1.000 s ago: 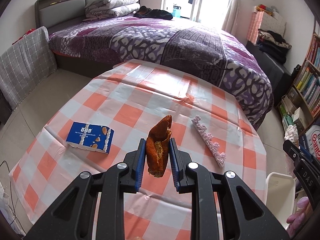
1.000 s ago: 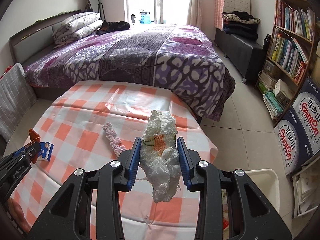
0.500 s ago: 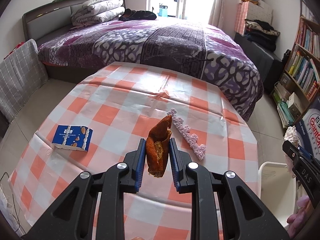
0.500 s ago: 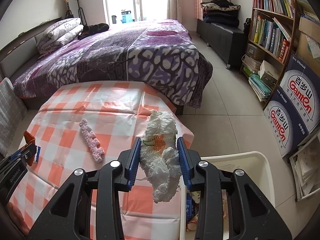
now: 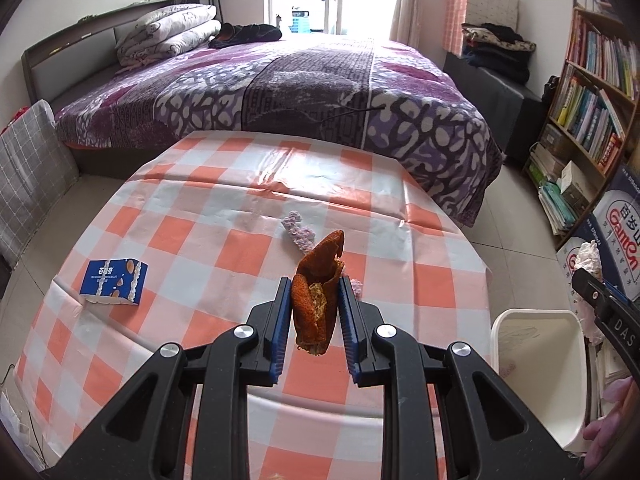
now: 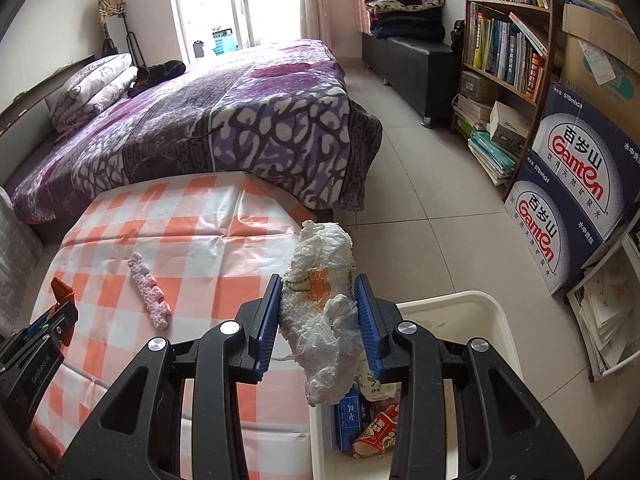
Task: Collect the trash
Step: 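Drop the tissue into the bin with the right gripper while left gripper drops the orange peel in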
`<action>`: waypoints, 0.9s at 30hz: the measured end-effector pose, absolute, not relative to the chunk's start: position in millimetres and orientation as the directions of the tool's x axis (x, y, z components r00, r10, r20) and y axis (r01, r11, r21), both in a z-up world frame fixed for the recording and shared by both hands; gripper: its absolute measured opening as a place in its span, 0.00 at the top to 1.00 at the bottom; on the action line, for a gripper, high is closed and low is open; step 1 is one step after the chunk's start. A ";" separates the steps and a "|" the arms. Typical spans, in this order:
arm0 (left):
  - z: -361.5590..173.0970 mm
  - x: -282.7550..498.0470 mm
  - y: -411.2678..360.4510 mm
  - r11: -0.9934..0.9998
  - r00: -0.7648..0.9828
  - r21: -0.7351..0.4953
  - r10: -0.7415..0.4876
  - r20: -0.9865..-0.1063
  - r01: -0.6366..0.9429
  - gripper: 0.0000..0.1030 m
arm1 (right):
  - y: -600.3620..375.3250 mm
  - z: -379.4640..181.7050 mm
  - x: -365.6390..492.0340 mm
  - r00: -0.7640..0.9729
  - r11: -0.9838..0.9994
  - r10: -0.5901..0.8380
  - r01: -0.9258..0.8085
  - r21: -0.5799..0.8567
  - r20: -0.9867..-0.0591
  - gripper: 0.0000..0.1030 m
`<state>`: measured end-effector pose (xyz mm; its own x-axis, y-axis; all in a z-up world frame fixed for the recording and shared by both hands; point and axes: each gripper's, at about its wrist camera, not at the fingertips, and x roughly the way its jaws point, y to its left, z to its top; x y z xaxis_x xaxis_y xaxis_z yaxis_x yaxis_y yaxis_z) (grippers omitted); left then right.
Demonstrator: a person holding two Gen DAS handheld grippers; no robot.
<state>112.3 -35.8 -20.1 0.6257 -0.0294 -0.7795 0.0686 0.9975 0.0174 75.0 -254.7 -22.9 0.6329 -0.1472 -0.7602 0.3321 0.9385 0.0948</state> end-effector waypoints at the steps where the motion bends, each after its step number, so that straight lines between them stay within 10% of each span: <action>1: -20.6 111.4 -39.1 0.997 0.626 0.019 -0.033 -0.779 0.076 0.77 | -258.5 -23.2 74.1 0.630 0.935 -0.151 0.340 0.097 -0.762 0.66; 27: -37.0 90.0 -150.9 0.961 0.542 0.000 -0.156 -0.825 0.276 0.77 | -371.9 -40.1 37.5 0.468 0.770 -0.270 0.630 0.103 -0.841 0.54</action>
<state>90.0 -150.9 -37.0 0.5423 -0.1563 -0.8255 0.2763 0.9611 -0.0005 37.5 -371.9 -40.1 0.4679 -0.2703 -0.8414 0.6301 0.7696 0.1031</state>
